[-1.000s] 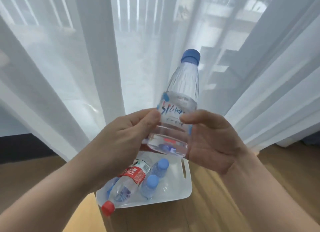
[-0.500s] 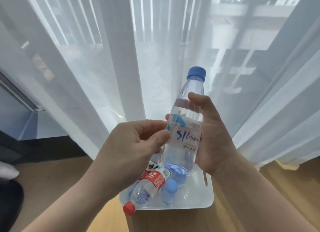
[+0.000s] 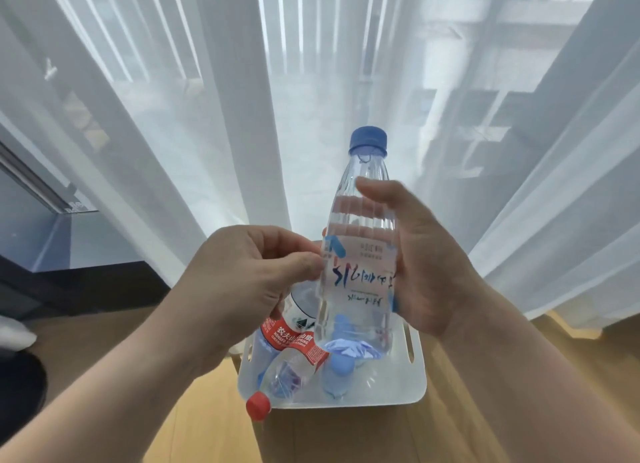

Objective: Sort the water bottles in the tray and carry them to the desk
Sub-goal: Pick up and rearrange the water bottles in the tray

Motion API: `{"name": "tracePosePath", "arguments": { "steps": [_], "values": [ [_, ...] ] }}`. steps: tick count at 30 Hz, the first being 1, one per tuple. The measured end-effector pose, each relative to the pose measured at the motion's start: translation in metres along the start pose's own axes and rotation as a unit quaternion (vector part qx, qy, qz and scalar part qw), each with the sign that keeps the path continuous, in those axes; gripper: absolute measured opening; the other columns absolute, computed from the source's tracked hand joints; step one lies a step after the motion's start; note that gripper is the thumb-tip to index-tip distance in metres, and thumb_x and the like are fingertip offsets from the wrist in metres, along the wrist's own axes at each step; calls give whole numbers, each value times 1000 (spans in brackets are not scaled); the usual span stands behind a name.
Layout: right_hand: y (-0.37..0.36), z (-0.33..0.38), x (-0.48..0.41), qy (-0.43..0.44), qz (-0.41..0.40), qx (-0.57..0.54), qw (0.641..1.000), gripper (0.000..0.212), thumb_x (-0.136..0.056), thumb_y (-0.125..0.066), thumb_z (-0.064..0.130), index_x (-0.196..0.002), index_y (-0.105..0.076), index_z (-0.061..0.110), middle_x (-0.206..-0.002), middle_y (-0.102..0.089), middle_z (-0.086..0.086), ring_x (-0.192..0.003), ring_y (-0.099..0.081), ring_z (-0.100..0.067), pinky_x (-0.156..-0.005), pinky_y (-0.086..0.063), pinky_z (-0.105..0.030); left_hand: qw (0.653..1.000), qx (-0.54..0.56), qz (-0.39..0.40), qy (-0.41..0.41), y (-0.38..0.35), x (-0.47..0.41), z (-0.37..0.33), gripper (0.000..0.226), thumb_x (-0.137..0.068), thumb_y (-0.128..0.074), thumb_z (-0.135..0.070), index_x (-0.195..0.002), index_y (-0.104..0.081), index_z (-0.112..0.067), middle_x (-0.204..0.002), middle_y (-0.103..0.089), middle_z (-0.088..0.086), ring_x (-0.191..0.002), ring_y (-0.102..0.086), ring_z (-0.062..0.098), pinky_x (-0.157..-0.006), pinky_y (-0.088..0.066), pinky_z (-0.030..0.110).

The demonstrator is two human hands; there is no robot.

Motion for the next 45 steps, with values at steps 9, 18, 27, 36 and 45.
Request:
{"name": "tracePosePath", "arguments": {
  "steps": [9, 18, 27, 36, 45],
  "values": [
    [9, 15, 1, 19, -60, 77, 995, 35, -53, -67, 46, -79, -64, 24, -66, -68, 2, -66, -64, -18, -71, -50, -37, 990, 106, 85, 43, 22, -5, -4, 12, -64, -69, -7, -53, -70, -14, -48, -56, 2, -34, -33, 5, -34, -34, 16],
    [17, 8, -5, -30, -45, -34, 998, 26, -74, -53, 33, -87, -65, 15, -86, -71, -11, -82, -66, -28, -71, -54, -39, 995, 83, 48, 21, 30, -13, -5, 25, -70, -63, -1, -50, -71, -14, -38, -51, 0, -33, -32, 4, -33, -31, 15],
    [17, 12, -13, 32, -115, 107, 987, 18, -79, -64, 36, -83, -66, 19, -68, -71, 4, -71, -70, -17, -69, -57, -38, 998, -41, -27, 51, 52, -26, 5, 3, -54, -68, -13, -52, -69, -14, -56, -66, 11, -39, -31, 13, -40, -31, 23],
    [18, 9, -8, 189, -265, 356, 876, 20, -72, -69, 42, -81, -61, 26, -79, -68, 1, -79, -66, -21, -79, -55, -47, 879, -473, -50, -41, 32, -42, 49, 8, -81, -61, -26, -74, -64, -25, -73, -62, -8, -67, -56, 9, -53, -39, 20],
    [22, 2, -10, 169, -197, 425, 867, 24, -75, -71, 34, -96, -63, 26, -82, -65, 13, -77, -62, -6, -69, -48, -24, 805, -593, 19, 6, 11, -73, 109, 11, -83, -56, -20, -75, -62, -16, -84, -68, 5, -79, -65, 23, -65, -54, 29]
  ]
}}
Point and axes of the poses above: each hand's wrist, its own x-axis away from the middle knuckle, its own y-axis out of the back of the hand, z = x × y, the point moved 1 cm from there along -x, towards the middle knuckle
